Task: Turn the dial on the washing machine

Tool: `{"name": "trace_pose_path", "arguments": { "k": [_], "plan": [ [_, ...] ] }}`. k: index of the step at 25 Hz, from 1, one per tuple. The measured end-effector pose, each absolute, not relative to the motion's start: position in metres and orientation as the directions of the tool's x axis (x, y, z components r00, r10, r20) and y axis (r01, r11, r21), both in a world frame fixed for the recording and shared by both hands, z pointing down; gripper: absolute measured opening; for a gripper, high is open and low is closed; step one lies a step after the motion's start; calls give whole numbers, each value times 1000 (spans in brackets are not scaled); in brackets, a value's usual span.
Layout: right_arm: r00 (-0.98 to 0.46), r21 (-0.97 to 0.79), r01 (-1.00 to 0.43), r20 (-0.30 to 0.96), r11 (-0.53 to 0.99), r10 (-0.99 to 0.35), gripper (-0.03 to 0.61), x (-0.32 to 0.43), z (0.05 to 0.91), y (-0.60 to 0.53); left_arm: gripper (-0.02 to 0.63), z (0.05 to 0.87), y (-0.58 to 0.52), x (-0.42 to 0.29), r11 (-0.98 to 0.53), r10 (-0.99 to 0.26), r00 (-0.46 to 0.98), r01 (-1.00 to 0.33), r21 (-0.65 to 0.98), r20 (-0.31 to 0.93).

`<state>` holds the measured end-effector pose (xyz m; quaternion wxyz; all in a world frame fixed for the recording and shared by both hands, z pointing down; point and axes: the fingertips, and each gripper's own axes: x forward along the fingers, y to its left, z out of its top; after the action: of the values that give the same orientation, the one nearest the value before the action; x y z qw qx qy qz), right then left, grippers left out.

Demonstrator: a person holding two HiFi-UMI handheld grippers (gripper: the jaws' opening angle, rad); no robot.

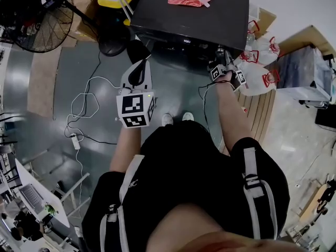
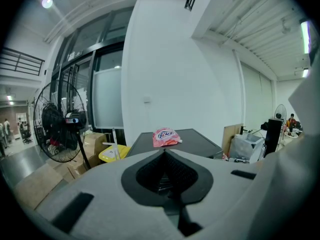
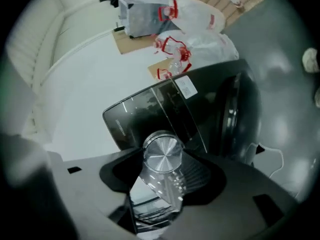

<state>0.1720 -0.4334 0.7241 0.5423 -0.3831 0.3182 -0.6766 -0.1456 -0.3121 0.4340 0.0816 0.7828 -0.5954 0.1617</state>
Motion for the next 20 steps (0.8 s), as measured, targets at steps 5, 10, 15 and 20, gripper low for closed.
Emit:
{"name": "trace_pose_path", "arguments": {
  "k": [5, 10, 15, 20],
  "plan": [
    [-147, -937, -201, 317, -286, -937, 249, 187, 710, -426, -6, 432, -315, -140, -299, -903, 264, -953, -54, 338],
    [-66, -197, -979, 504, -41, -861, 259, 173, 688, -428, -6, 435, -318, -133, -316, -897, 284, -948, -43, 337],
    [5, 188, -976, 521, 109, -853, 259, 156, 676, -437, -6, 437, -316, -132, -321, -894, 288, -946, -42, 343],
    [28, 239, -964, 540, 121, -841, 258, 149, 684, -445, -6, 438, -316, -136, -307, -897, 274, -951, -43, 348]
  ]
}}
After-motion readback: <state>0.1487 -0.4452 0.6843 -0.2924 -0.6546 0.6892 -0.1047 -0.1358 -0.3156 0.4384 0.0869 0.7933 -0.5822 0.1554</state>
